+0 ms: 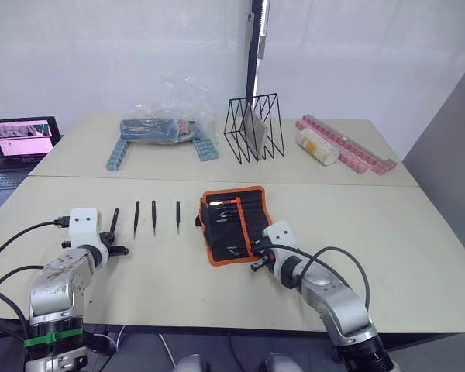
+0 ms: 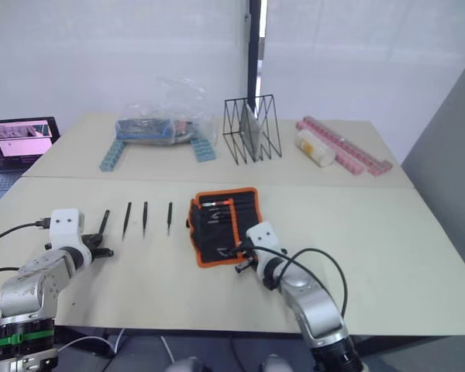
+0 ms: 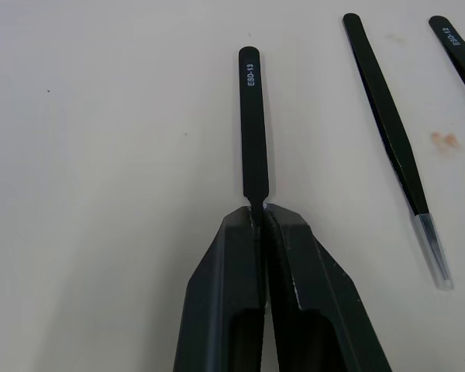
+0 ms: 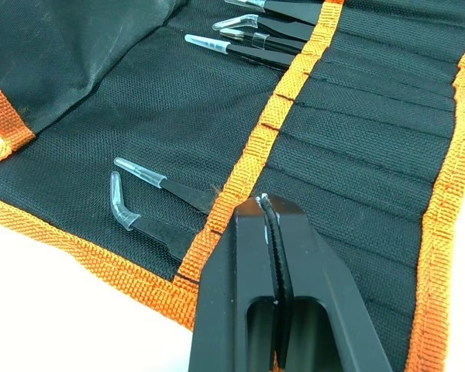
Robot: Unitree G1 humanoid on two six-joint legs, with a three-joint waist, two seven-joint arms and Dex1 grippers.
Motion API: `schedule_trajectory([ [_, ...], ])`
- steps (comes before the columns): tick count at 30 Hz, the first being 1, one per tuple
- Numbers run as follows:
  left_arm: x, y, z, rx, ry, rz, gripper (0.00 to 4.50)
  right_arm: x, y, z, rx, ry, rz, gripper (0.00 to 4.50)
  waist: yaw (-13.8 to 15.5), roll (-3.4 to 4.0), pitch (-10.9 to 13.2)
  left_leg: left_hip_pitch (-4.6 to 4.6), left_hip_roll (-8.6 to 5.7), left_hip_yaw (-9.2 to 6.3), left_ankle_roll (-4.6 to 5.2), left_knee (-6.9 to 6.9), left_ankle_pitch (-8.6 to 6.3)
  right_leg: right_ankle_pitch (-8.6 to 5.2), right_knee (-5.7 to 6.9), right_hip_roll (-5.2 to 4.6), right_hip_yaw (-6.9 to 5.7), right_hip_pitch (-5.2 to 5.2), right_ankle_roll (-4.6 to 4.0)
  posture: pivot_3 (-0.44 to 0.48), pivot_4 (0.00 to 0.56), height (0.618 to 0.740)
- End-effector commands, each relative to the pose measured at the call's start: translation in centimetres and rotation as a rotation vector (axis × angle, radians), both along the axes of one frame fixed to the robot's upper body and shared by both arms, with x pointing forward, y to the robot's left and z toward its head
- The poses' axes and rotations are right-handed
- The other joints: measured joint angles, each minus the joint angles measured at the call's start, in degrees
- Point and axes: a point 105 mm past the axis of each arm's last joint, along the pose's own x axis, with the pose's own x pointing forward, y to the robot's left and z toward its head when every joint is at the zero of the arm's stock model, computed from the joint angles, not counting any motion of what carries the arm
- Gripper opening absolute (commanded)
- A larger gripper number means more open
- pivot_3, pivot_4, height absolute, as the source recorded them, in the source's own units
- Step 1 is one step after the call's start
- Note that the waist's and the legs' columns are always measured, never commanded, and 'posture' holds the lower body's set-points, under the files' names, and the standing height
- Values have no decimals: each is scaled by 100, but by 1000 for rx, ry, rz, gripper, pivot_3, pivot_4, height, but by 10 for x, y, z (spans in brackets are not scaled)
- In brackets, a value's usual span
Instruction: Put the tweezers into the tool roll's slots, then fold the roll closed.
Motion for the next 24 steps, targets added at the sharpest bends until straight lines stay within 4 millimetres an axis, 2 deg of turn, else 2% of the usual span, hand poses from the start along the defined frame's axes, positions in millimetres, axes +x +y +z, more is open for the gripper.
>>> schedule_trajectory([
  [1,-3,10,7,16,-31,21,130,-7,-7,-28,-47,114,-19,0,-7,-1,0,-2,0,0,-1,0,0,0,0,-1,0,-1,0,0,150,737],
  [4,-2,15,34,99,-103,-18,130,-9,-8,-34,-80,133,-8,0,-25,-18,2,-20,2,0,-3,-1,1,0,0,-1,-4,-19,-1,0,150,737],
  [8,0,6,62,172,-153,-127,130,-13,-13,-46,-139,181,-8,0,-46,-44,12,-41,4,0,-7,-8,-1,-1,-4,-2,-8,-38,-3,0,150,737],
  [11,6,-23,89,175,-192,-311,130,-15,-9,-49,-139,204,4,0,-21,-54,9,-38,0,-1,-18,-20,-8,0,-27,-14,-17,-32,-3,0,150,737],
  [21,10,-102,106,165,-85,-845,130,-13,-2,-49,-131,207,11,0,-63,-60,11,-21,-6,7,-13,-76,14,-5,-34,-29,-42,-35,-12,0,150,737],
  [24,17,-119,107,197,-50,-963,130,-12,0,-49,-127,206,11,0,-67,-59,12,-23,-6,7,8,-77,27,-6,-36,-28,-44,-34,-12,0,150,737],
])
